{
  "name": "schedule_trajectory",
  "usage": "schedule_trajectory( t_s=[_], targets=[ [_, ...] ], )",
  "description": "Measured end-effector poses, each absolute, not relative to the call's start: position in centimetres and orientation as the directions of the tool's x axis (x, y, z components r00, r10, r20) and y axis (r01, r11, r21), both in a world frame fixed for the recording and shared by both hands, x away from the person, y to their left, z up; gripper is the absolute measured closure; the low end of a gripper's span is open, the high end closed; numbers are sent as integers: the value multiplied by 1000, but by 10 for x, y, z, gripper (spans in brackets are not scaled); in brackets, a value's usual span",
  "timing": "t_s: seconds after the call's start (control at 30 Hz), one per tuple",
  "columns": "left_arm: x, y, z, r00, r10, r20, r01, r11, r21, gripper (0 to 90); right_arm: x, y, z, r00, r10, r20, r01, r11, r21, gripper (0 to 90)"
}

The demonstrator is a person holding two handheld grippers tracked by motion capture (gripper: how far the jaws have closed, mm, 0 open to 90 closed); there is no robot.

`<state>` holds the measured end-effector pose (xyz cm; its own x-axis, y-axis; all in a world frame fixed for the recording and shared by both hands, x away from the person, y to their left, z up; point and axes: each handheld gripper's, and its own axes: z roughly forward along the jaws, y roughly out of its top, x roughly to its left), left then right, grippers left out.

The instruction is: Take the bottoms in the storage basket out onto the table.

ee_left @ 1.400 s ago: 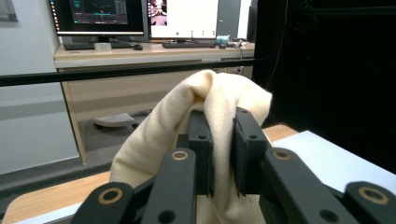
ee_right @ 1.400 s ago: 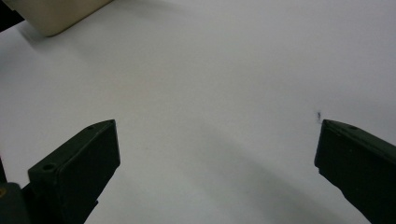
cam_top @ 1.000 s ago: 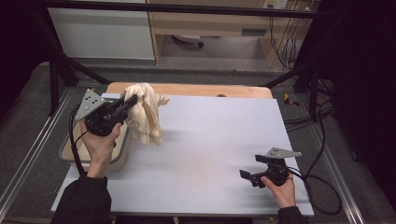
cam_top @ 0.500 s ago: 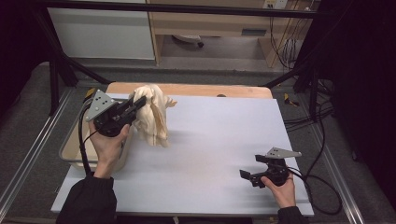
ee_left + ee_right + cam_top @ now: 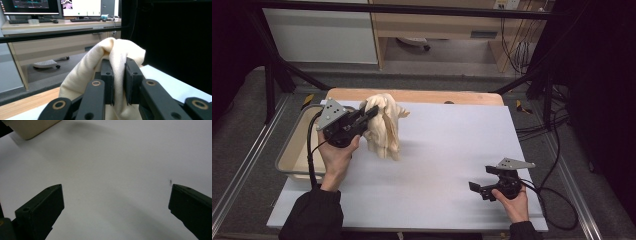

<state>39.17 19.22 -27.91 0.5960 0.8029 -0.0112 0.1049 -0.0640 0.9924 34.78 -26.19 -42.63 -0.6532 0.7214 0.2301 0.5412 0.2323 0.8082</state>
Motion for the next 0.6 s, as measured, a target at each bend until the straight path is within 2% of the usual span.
schedule_trajectory(
  t_s=[0.6],
  targets=[
    [396, 172, -295, 625, 781, -20, 137, -84, 987, 794, 348, -262, -427, -654, 721, 231, 542, 232, 808, 5]
  ],
)
